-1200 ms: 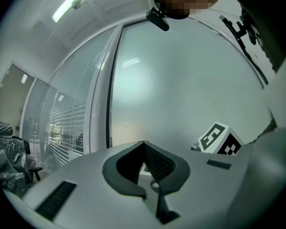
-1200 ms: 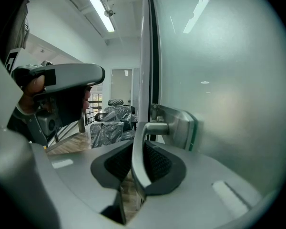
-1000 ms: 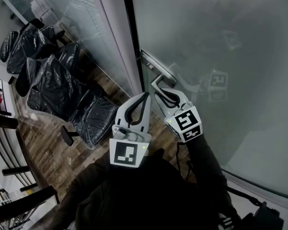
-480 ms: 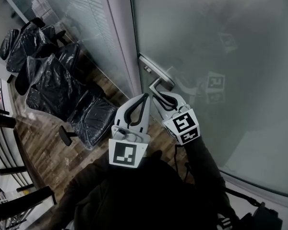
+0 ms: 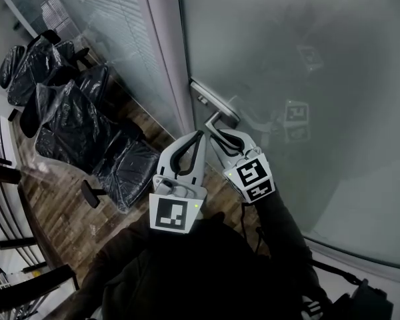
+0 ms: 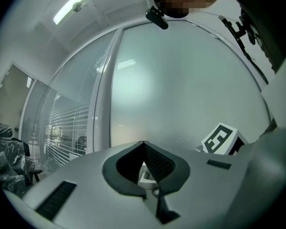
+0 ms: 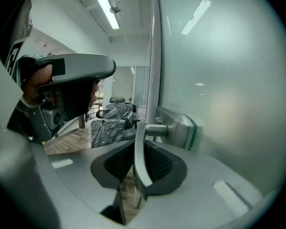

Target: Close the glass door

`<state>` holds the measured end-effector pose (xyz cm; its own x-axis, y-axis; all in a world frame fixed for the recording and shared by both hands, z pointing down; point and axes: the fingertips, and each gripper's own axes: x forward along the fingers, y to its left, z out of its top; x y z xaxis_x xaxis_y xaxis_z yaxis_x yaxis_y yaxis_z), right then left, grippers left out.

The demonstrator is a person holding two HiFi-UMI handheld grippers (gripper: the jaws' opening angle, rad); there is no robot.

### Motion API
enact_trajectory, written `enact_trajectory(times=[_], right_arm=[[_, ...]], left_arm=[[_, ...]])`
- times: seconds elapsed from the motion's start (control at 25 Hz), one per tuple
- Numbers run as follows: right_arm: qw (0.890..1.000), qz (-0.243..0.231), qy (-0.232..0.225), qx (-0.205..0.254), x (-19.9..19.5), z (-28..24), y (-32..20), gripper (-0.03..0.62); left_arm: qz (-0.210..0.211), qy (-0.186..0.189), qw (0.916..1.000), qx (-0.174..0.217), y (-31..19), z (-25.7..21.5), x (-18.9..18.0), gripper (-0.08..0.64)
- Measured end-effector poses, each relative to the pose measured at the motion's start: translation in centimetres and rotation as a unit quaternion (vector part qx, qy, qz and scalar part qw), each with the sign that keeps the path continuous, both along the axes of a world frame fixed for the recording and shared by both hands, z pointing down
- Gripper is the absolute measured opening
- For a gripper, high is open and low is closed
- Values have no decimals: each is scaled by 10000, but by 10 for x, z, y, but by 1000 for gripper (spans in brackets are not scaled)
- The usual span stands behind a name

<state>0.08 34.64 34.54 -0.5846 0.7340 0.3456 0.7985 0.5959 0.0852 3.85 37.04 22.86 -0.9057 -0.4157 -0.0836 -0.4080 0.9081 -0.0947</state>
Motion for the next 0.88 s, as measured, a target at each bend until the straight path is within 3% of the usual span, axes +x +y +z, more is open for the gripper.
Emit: enact_trajectory(times=[0.2,0.52,0.64,0.88], right_arm=[[9982,-32,-574,160,5,-24,-2,66],[9912,45,-1221,-510,17,-81,-5,54],[9895,53,-1154,-871,24,-96,-6,2],[9875,234,-896,-1276,36,-101,-10,2]], left_arm=[[-67,-61,10000,37,6,-1,-2,-3],[-299,-93,9994,161,25,-3,-5,-3],[-316,-82,9993,165,26,-1,-6,-3],[-233,-73,9996,132,20,0,-7,-3]])
